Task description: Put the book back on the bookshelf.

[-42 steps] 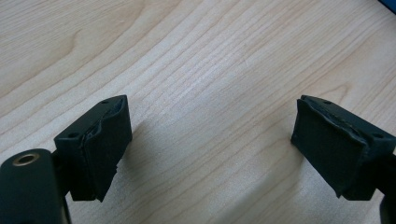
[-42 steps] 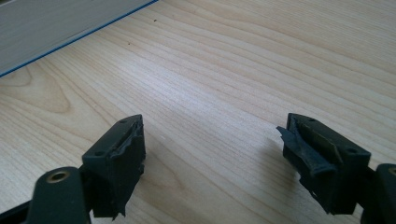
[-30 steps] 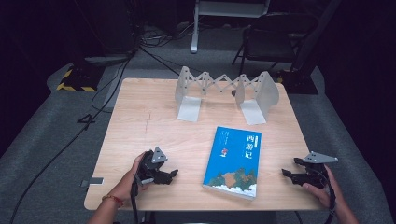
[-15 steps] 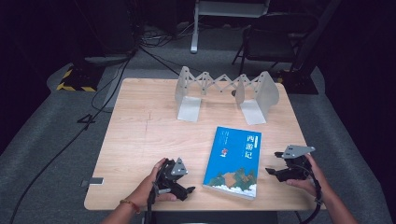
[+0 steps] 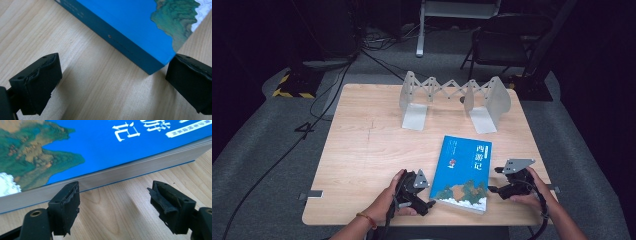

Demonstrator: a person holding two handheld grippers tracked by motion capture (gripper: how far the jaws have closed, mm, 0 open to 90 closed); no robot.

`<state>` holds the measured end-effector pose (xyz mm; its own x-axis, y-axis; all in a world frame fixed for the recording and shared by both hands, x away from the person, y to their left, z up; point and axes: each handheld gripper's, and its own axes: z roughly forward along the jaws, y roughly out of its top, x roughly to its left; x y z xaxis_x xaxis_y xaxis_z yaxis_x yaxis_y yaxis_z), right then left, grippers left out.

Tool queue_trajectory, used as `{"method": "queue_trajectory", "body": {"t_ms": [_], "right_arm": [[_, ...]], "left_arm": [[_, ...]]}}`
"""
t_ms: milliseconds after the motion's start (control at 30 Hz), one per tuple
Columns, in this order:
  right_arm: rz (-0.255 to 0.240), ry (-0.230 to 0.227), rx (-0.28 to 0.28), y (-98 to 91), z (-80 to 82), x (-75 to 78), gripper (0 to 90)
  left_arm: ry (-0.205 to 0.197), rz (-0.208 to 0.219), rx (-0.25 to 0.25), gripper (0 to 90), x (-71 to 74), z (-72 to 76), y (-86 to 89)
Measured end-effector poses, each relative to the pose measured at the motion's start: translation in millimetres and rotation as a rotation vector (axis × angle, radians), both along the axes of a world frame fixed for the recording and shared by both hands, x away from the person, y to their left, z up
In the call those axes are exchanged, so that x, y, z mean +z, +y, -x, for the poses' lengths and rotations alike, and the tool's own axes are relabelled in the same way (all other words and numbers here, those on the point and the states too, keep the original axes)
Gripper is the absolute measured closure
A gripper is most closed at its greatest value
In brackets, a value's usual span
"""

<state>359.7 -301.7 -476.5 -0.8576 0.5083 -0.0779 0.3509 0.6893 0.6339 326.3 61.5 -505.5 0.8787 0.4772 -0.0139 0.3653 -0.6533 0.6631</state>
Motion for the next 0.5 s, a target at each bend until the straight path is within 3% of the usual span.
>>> {"method": "queue_trajectory", "body": {"t_ms": [167, 333, 400, 433, 500], "right_arm": [[-0.008, 0.009, 0.007, -0.7, -0.1, -2.1, 22.8], [-0.03, -0.005, -0.012, 0.0, -0.3, -0.1, 20.1], [-0.05, -0.011, -0.018, 2.7, -0.2, 1.8, 19.9], [-0.061, -0.016, -0.024, 4.4, -0.3, 3.5, 18.4], [-0.069, -0.025, -0.027, 6.2, -1.0, 5.3, 17.4]], "left_arm": [[-0.012, -0.001, -0.02, 0.4, 0.2, -1.6, 0.1], [-0.059, -0.01, 0.008, 0.5, 0.7, -5.0, 5.8], [-0.055, -0.009, 0.026, 0.6, 0.6, -7.0, 8.4], [-0.008, -0.003, 0.05, 0.6, 0.2, -12.8, 13.6], [0.003, -0.002, 0.051, 0.6, 0.2, -15.5, 15.4]]}}
